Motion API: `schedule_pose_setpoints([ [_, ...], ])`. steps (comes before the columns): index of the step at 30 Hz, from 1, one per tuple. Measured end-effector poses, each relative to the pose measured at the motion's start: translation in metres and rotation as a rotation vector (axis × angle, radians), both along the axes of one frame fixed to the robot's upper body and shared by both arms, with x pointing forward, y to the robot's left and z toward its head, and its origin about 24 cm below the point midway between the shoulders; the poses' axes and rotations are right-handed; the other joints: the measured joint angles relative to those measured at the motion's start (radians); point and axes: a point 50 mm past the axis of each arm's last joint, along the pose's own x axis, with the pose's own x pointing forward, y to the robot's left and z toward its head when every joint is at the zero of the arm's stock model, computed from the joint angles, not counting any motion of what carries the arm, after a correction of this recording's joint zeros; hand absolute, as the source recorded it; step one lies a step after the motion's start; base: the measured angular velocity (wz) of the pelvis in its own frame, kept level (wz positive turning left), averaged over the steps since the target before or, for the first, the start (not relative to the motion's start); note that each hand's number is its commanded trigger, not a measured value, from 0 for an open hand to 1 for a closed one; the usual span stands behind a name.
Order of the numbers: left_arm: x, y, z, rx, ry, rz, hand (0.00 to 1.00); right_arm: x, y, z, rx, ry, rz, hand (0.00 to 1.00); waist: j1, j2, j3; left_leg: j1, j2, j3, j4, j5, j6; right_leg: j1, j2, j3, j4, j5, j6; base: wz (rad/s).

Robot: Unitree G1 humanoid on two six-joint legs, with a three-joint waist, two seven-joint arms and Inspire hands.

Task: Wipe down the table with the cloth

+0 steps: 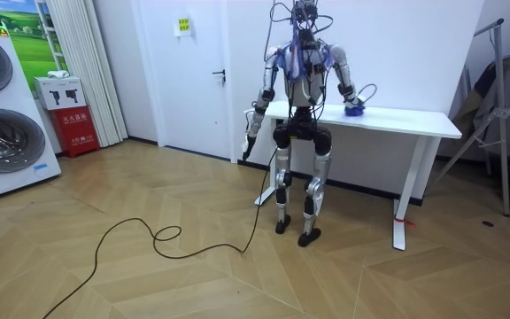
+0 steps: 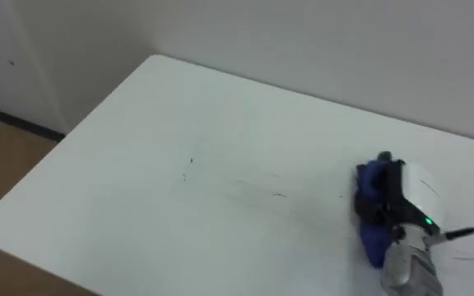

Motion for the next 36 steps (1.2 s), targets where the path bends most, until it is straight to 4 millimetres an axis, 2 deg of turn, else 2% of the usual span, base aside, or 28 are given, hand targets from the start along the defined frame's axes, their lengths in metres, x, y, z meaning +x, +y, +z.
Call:
schedule_pose_setpoints([
  [1,0.001,0.0,0.0,0.001,-0.005,-0.002,0.0,-0.004,-0.005,-0.001,0.001,0.01,-0.032,1.0,-0.007,-0.001,-0.0001,0.003,0.002,0.009,0.001,-0.001,-0.001,-0.002,0.0,0.011,0.003,0.002,0.0,-0.24],
  [4,0.011,-0.007,-0.002,-0.018,-0.021,-0.018,0.0,0.001,-0.005,0.0,0.02,0.008,-0.075,1.0,-0.001,0.001,0.0008,0.003,0.006,0.02,0.004,-0.001,-0.001,-0.008,0.002,0.027,0.004,0.013,0.0,-0.16],
  [6,0.011,-0.012,-0.004,-0.035,-0.014,-0.039,0.0,0.014,0.0,0.001,0.012,0.026,-0.08,1.0,0.027,0.004,0.0021,0.004,0.008,0.023,0.007,-0.001,-0.001,-0.019,0.006,0.051,0.013,0.016,-0.003,-0.33],
  [7,0.013,-0.015,-0.005,-0.043,-0.014,-0.048,0.0,0.027,0.007,0.004,0.019,0.041,-0.062,1.0,0.052,0.006,0.0029,-0.002,0.01,0.023,0.008,-0.001,-0.001,-0.036,0.01,0.066,0.018,0.022,-0.01,-0.64],
  [9,0.013,-0.02,-0.008,-0.066,0.002,-0.055,0.0,0.059,0.032,0.014,0.037,0.039,0.029,1.0,0.096,0.011,0.0075,-0.016,0.018,0.022,0.007,0.0,-0.001,-0.063,0.022,0.087,0.022,0.034,-0.025,-0.8],
  [10,0.013,-0.022,-0.01,-0.081,0.018,-0.052,0.0,0.086,0.061,0.025,0.052,0.018,0.145,1.0,0.124,0.014,0.0199,-0.023,0.023,0.017,0.007,0.001,-0.003,-0.085,0.029,0.085,0.03,0.042,-0.034,-0.7],
  [11,0.011,-0.023,-0.012,-0.089,0.038,-0.047,0.0,0.11,0.094,0.04,0.063,-0.015,0.273,1.0,0.137,0.015,0.0303,-0.031,0.026,0.008,0.003,0.003,-0.007,-0.098,0.035,0.081,0.029,0.045,-0.04,-0.46],
  [12,0.012,-0.024,-0.012,-0.094,0.042,-0.05,0.0,0.121,0.11,0.047,0.064,-0.032,0.337,1.0,0.137,0.015,0.0333,-0.039,0.029,0.004,0.003,0.005,-0.01,-0.105,0.037,0.077,0.027,0.046,-0.041,0.08],
  [13,0.017,-0.026,-0.013,-0.105,0.038,-0.067,0.0,0.137,0.136,0.062,0.074,-0.067,0.438,1.0,0.136,0.014,0.0409,-0.054,0.03,-0.01,0.003,0.013,-0.019,-0.119,0.043,0.069,0.014,0.047,-0.045,0.36],
  [14,0.021,-0.029,-0.013,-0.117,0.026,-0.07,0.0,0.146,0.149,0.074,0.081,-0.098,0.497,1.0,0.161,0.009,0.0397,-0.065,0.031,-0.013,0.0,0.02,-0.023,-0.13,0.043,0.069,0.009,0.045,-0.051,0.41],
  [16,0.017,-0.029,-0.013,-0.127,0.034,-0.063,0.0,0.154,0.157,0.083,0.093,-0.119,0.534,1.0,0.194,0.007,0.0385,-0.072,0.027,-0.022,-0.004,0.025,-0.021,-0.131,0.041,0.058,-0.005,0.04,-0.054,0.34],
  [17,0.006,-0.028,-0.014,-0.13,0.056,-0.041,0.0,0.153,0.155,0.082,0.092,-0.115,0.534,1.0,0.189,0.005,0.0376,-0.071,0.019,-0.043,-0.004,0.029,-0.021,-0.119,0.035,0.031,-0.006,0.035,-0.05,0.42],
  [18,0.001,-0.028,-0.014,-0.13,0.07,-0.036,0.0,0.151,0.151,0.078,0.088,-0.104,0.529,1.0,0.182,0.005,0.0376,-0.068,0.015,-0.051,-0.004,0.028,-0.02,-0.111,0.033,0.02,-0.006,0.032,-0.046,0.61],
  [20,-0.007,-0.028,-0.014,-0.126,0.098,-0.028,0.0,0.136,0.132,0.056,0.069,-0.021,0.49,1.0,0.157,0.004,0.0377,-0.055,0.008,-0.064,-0.005,0.028,-0.019,-0.085,0.029,0.011,-0.005,0.03,-0.041,0.74],
  [21,-0.012,-0.027,-0.013,-0.12,0.11,-0.03,0.0,0.117,0.119,0.04,0.108,-0.024,0.436,1.0,0.118,0.002,0.0367,-0.045,0.002,-0.054,-0.005,0.03,-0.015,-0.062,0.023,0.013,-0.003,0.025,-0.034,0.86],
  [22,-0.014,-0.026,-0.013,-0.112,0.116,-0.029,0.0,0.105,0.109,0.032,0.118,-0.036,0.401,1.0,0.09,0.001,0.036,-0.03,0.0,-0.025,-0.008,0.029,-0.009,-0.046,0.015,0.015,0.004,0.017,-0.02,0.76],
  [23,-0.014,-0.021,-0.011,-0.096,0.111,-0.016,0.0,0.094,0.1,0.026,0.131,-0.047,0.359,1.0,0.071,0.003,0.0366,-0.014,0.004,-0.012,-0.01,0.014,0.003,-0.037,0.013,0.015,0.022,0.006,-0.008,0.29],
  [25,-0.011,-0.012,-0.008,-0.063,0.093,0.009,0.0,0.076,0.081,0.017,0.133,-0.051,0.283,1.0,0.049,0.0,0.0339,0.003,0.006,0.0,-0.005,-0.001,0.008,-0.035,0.004,0.021,0.061,-0.006,0.0,-0.08],
  [26,-0.008,-0.006,-0.006,-0.045,0.073,0.027,0.0,0.06,0.065,0.011,0.125,-0.054,0.212,1.0,0.034,0.002,0.0316,0.015,0.008,0.013,0.0,-0.01,0.014,-0.032,-0.001,0.039,0.086,-0.009,0.004,-0.19],
  [27,-0.007,-0.003,-0.004,-0.033,0.063,0.034,0.0,0.051,0.056,0.008,0.122,-0.055,0.172,1.0,0.022,0.003,0.0291,0.017,0.007,0.016,0.002,-0.015,0.018,-0.029,-0.002,0.04,0.092,-0.009,0.004,-0.2],
  [29,0.001,0.01,0.003,0.023,0.01,0.048,0.0,0.014,0.019,0.0,0.083,-0.045,0.0,1.0,-0.014,0.008,0.0227,0.02,0.007,0.029,0.023,-0.037,0.034,-0.033,-0.016,0.04,0.136,-0.014,0.011,-0.21],
  [30,0.002,0.014,0.005,0.037,0.004,0.043,0.0,0.004,0.01,-0.002,0.075,-0.039,-0.048,1.0,-0.022,0.009,0.0219,0.025,0.008,0.034,0.03,-0.042,0.038,-0.033,-0.021,0.042,0.147,-0.015,0.013,-0.24],
  [32,0.004,0.025,0.01,0.079,-0.007,0.035,0.0,-0.033,-0.019,-0.007,0.04,0.002,-0.192,1.0,-0.047,0.02,0.0124,0.032,0.02,0.051,0.066,-0.071,0.055,-0.045,-0.039,0.073,0.228,-0.021,0.039,-0.25],
  [33,0.005,0.026,0.01,0.085,-0.01,0.031,0.0,-0.039,-0.024,-0.008,0.04,0.009,-0.223,1.0,-0.058,0.024,0.0099,0.032,0.024,0.056,0.074,-0.076,0.058,-0.056,-0.055,0.075,0.259,-0.027,0.044,-0.21],
  [34,0.006,0.028,0.012,0.092,-0.017,0.02,0.0,-0.049,-0.031,-0.01,0.041,0.025,-0.275,1.0,-0.067,0.033,0.0065,0.031,0.039,0.064,0.091,-0.087,0.059,-0.076,-0.084,0.095,0.303,-0.04,0.057,-0.31],
  [35,0.007,0.03,0.013,0.099,-0.022,0.013,0.0,-0.055,-0.033,-0.013,0.044,0.046,-0.304,1.0,-0.066,0.04,0.003,0.031,0.056,0.079,0.103,-0.096,0.057,-0.086,-0.122,0.101,0.311,-0.04,0.06,-0.37],
  [36,0.009,0.031,0.013,0.102,-0.029,0.01,0.0,-0.057,-0.033,-0.014,0.045,0.056,-0.308,1.0,-0.065,0.04,0.0033,0.03,0.066,0.086,0.109,-0.1,0.056,-0.09,-0.144,0.105,0.309,-0.038,0.063,-0.43],
])
